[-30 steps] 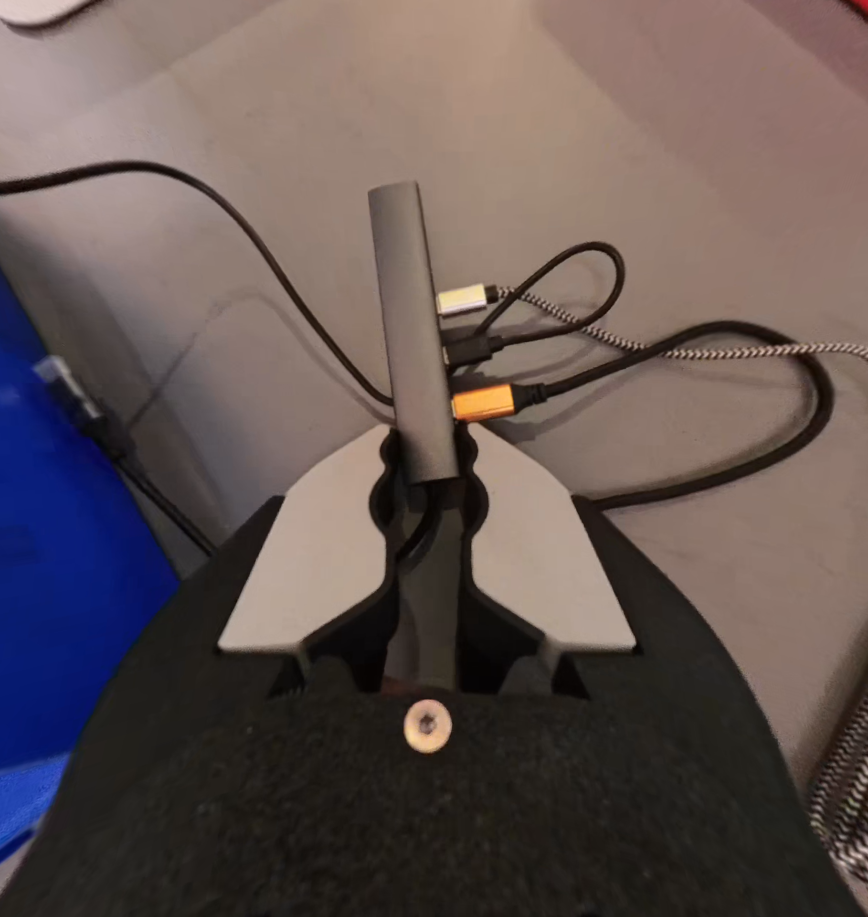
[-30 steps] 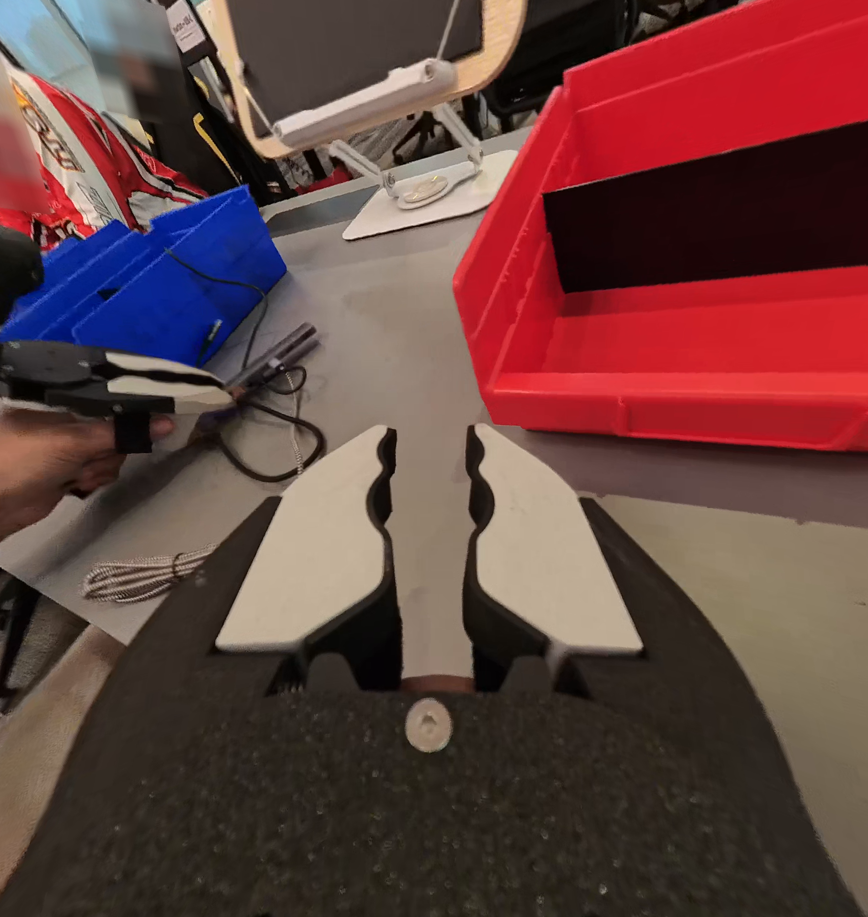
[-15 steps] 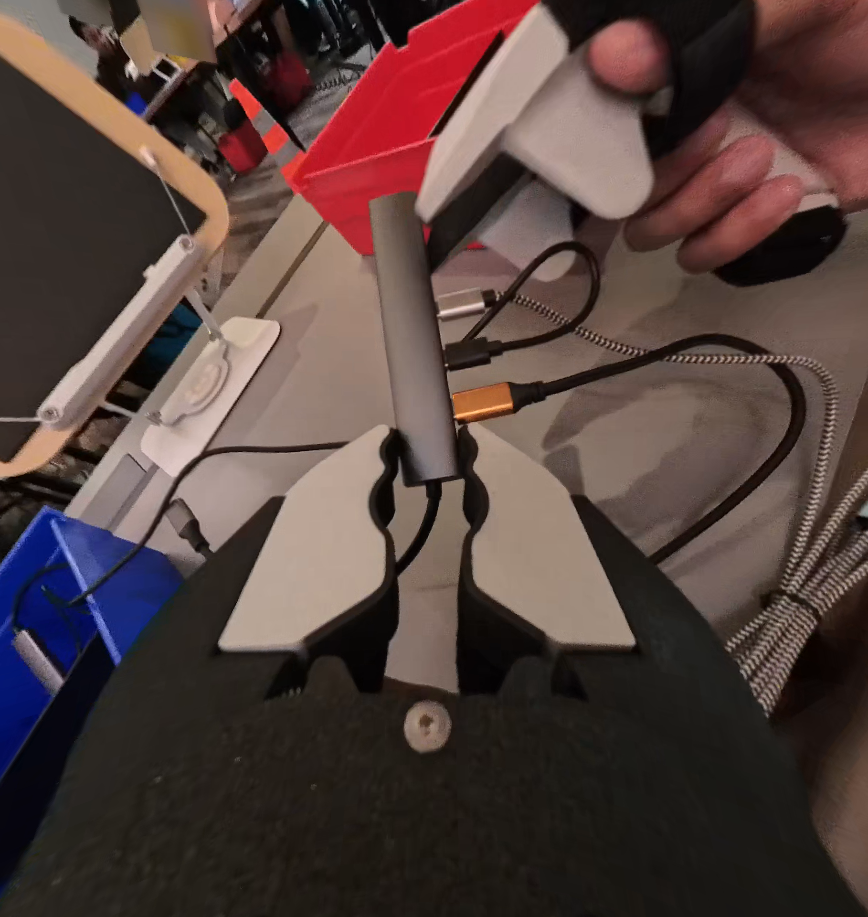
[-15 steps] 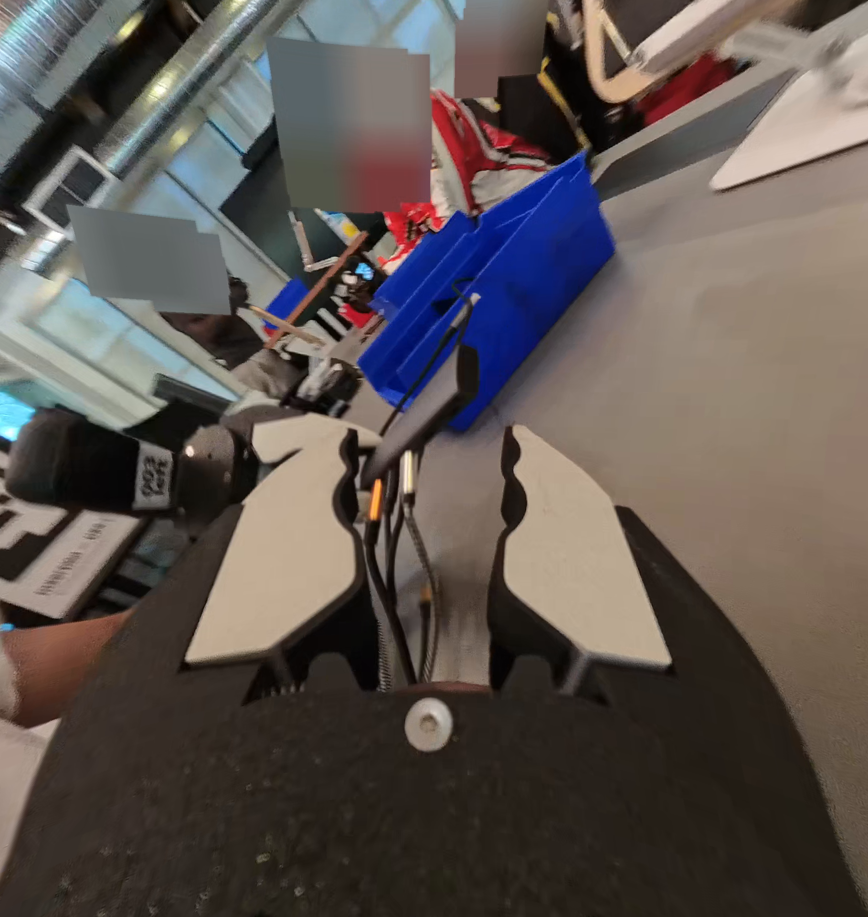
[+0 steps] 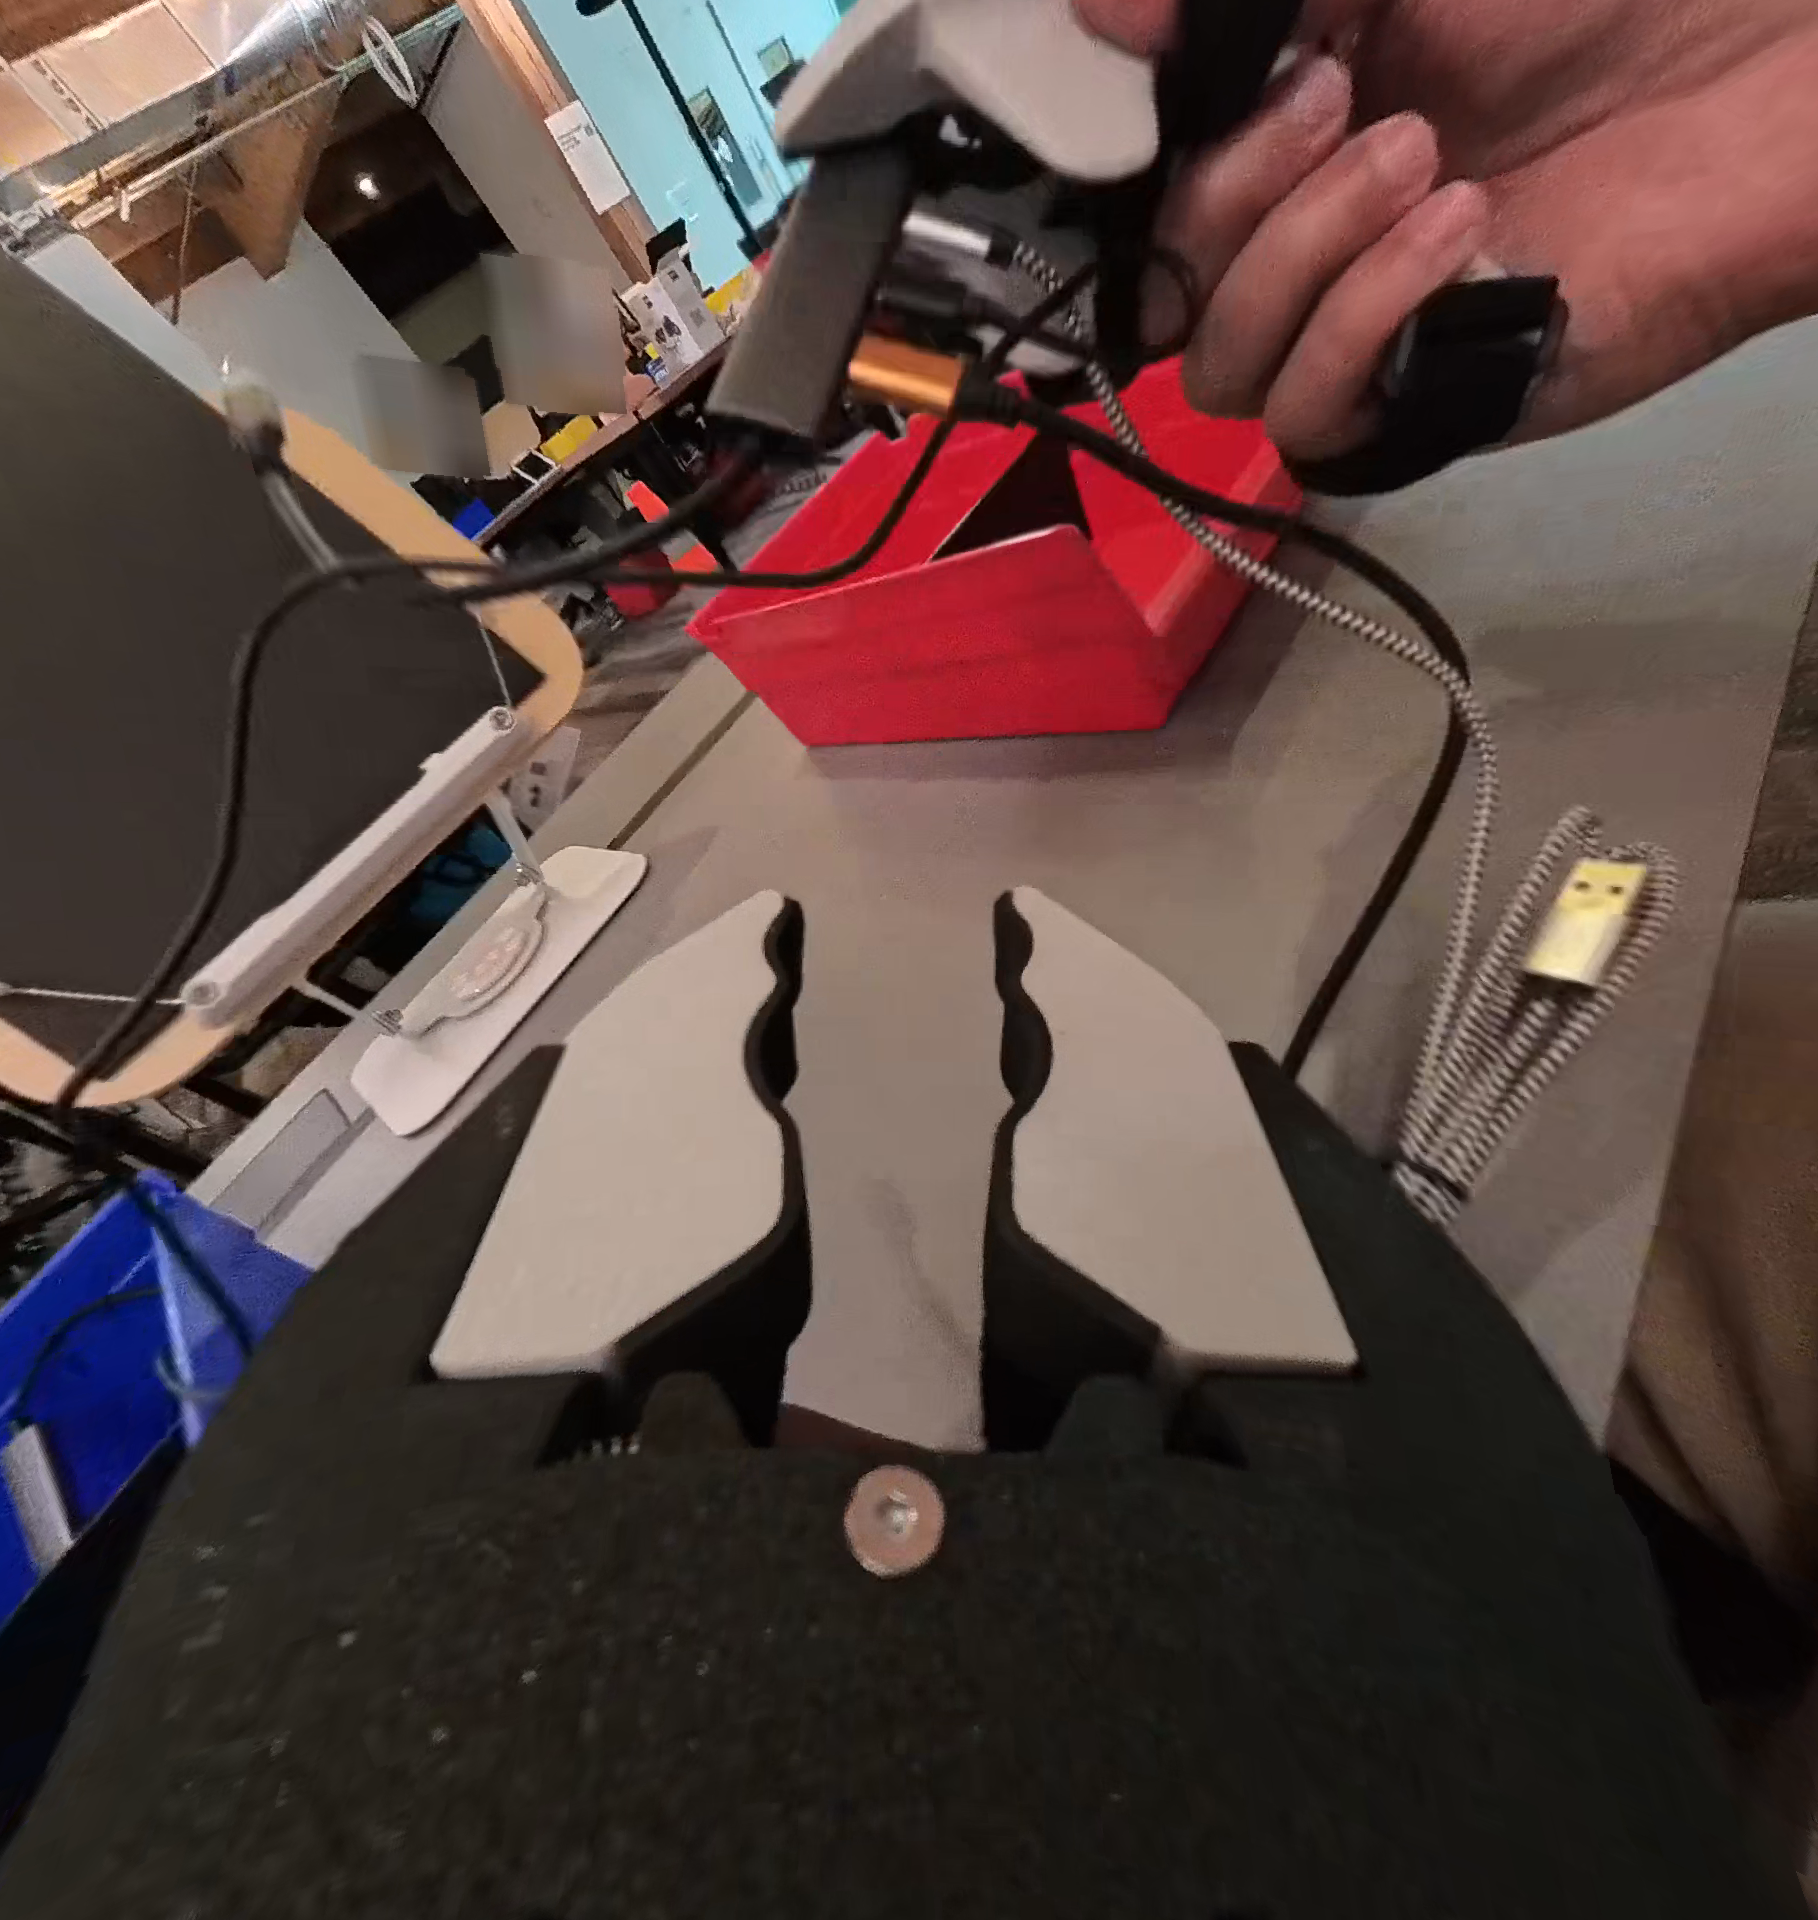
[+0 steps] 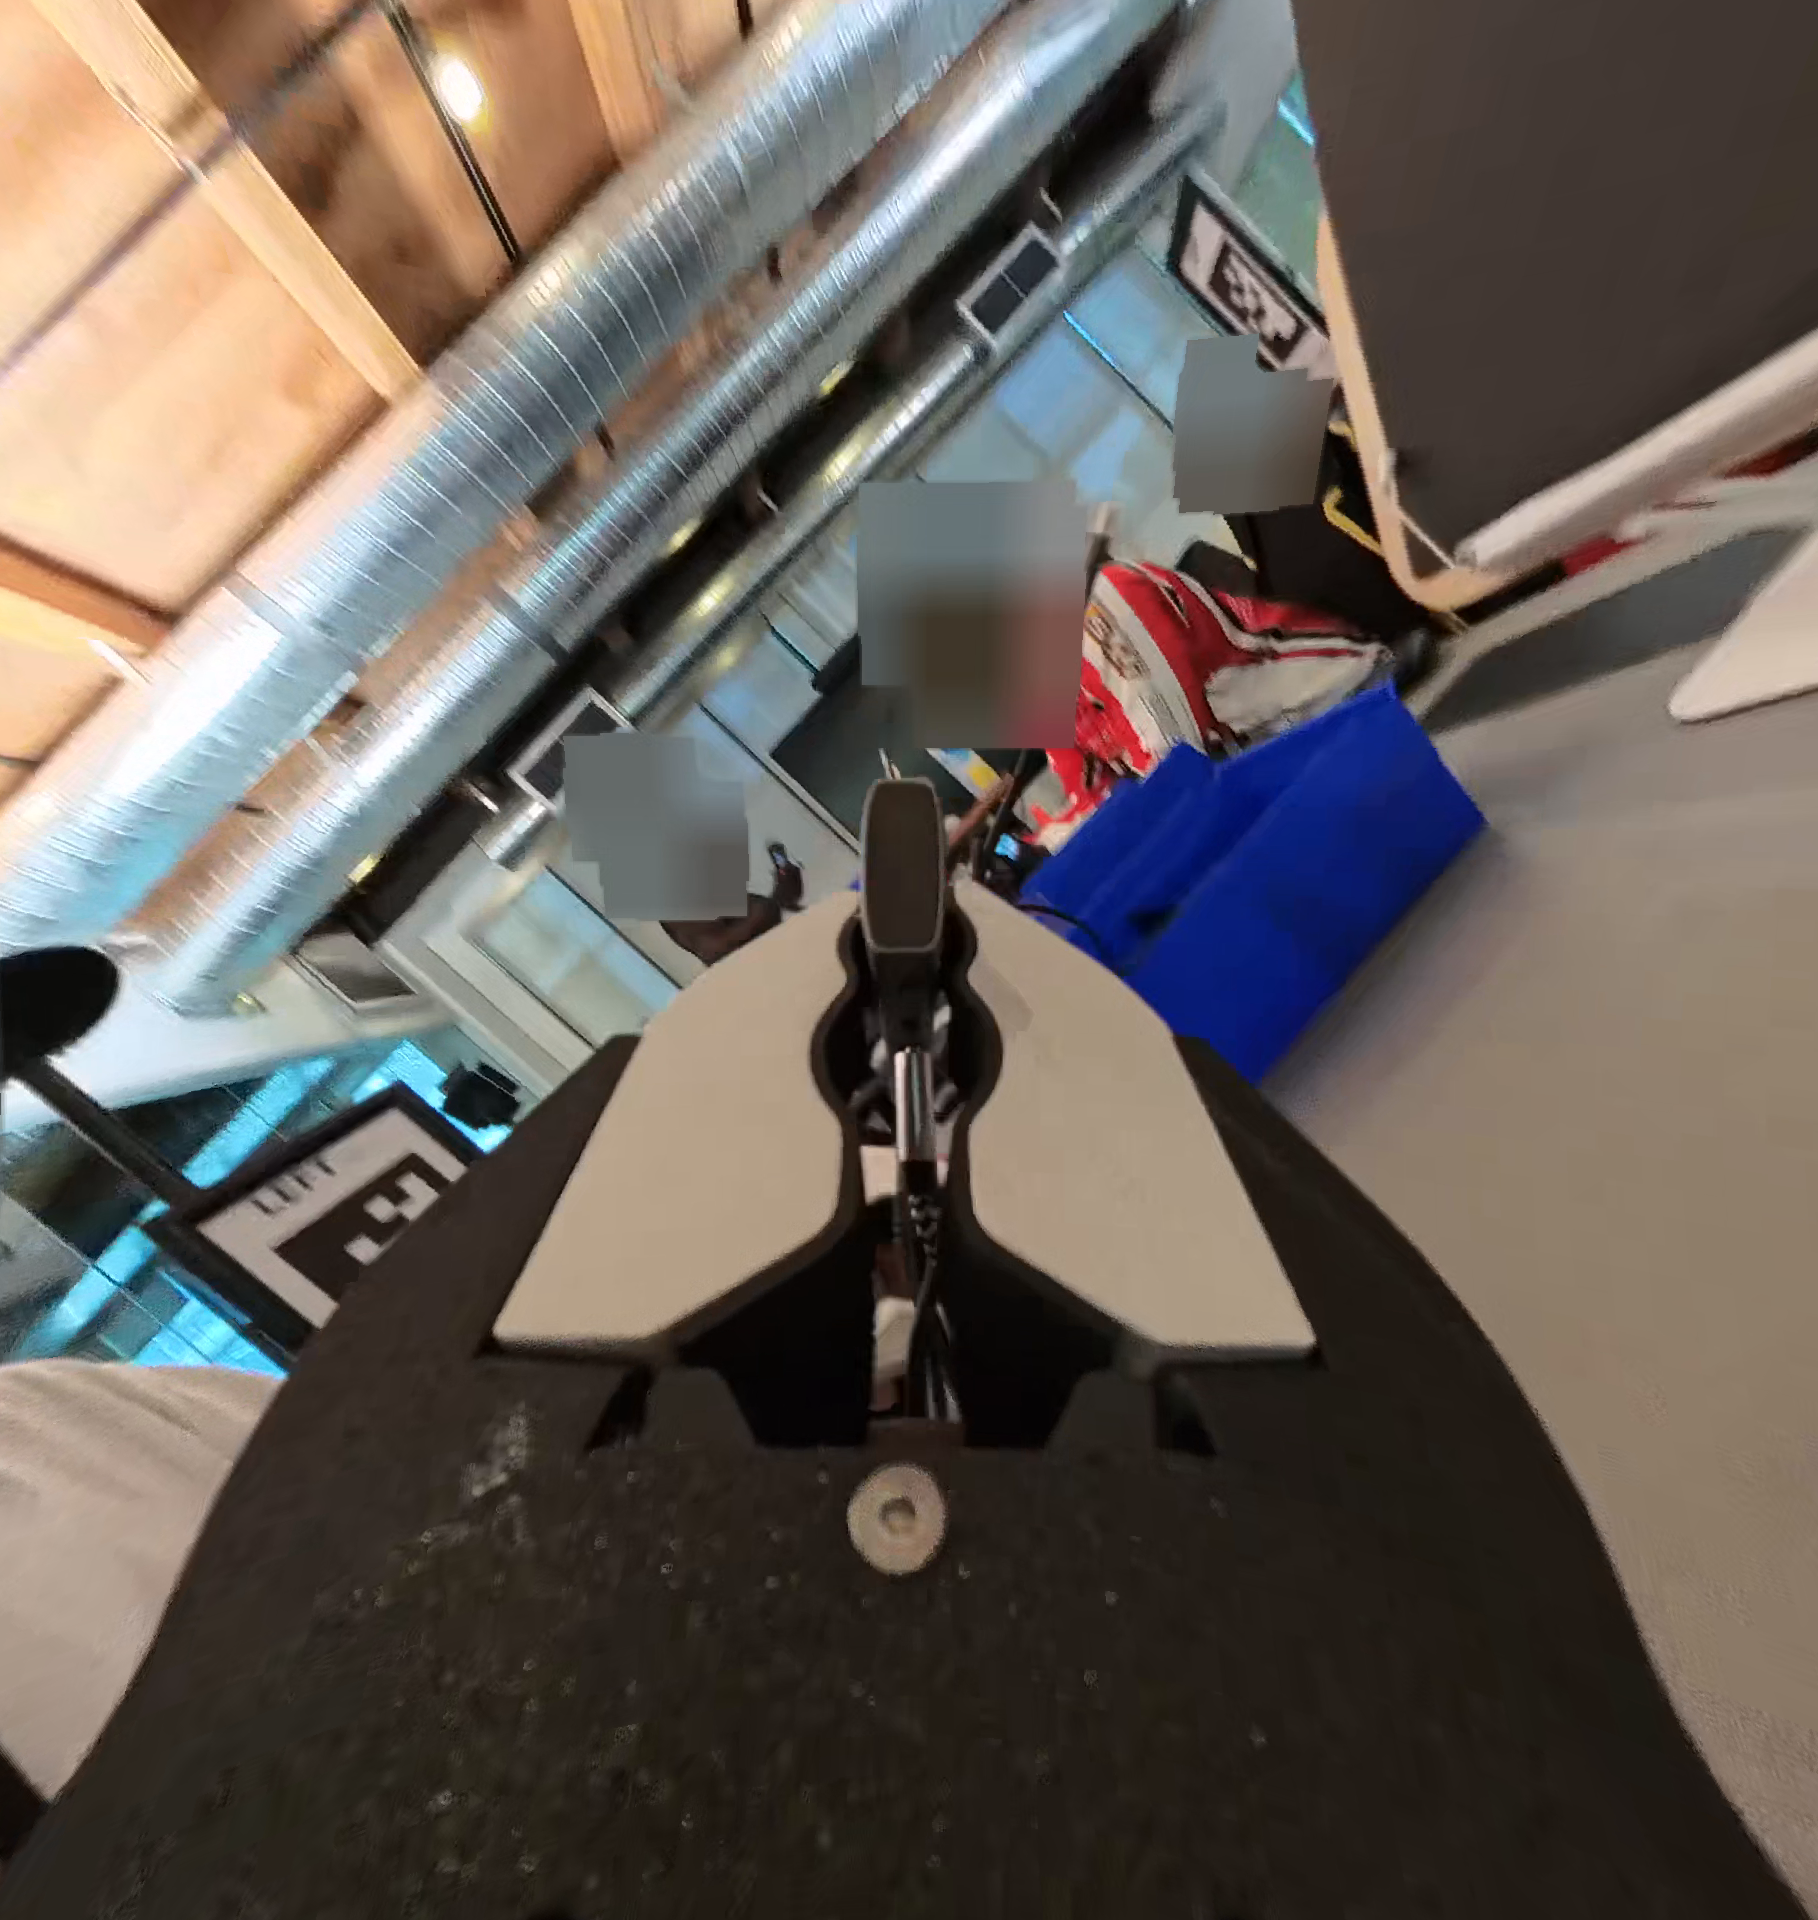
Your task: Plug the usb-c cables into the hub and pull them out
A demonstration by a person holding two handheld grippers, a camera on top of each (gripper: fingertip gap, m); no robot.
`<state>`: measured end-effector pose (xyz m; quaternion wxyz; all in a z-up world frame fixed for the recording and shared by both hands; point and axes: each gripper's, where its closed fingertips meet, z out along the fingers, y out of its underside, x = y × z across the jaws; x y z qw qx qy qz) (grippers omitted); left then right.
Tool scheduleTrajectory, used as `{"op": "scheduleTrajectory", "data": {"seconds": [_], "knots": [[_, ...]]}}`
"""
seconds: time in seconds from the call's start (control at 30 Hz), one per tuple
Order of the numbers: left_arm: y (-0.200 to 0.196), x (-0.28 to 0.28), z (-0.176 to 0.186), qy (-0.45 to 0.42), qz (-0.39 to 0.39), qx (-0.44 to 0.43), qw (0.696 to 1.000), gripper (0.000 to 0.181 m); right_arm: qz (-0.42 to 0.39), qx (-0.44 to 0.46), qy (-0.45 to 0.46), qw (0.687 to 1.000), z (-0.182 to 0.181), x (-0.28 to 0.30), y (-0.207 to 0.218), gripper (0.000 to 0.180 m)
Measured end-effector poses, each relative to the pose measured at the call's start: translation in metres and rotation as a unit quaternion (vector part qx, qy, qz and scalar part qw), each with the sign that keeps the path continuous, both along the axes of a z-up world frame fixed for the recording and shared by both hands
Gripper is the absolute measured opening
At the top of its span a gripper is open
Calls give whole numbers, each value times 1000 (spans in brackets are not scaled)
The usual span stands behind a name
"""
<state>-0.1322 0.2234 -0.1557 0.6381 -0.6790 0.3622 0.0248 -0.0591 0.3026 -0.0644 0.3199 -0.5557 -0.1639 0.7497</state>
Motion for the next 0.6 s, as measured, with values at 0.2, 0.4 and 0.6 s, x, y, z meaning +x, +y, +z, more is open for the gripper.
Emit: {"op": "scheduleTrajectory", "data": {"seconds": [0.2, 0.4, 0.6], "knots": [[4, -6, 8, -85, -15, -10, 996, 46, 18, -72, 22, 997, 2, -15, -7, 10], [2, -5, 16, -74, -12, 31, 997, 46, 81, -180, 37, 980, -23, -44, -18, 9], [-14, -2, 42, -75, -29, 104, 991, 37, 111, -200, 28, 973, -29, -58, -30, 9]]}}
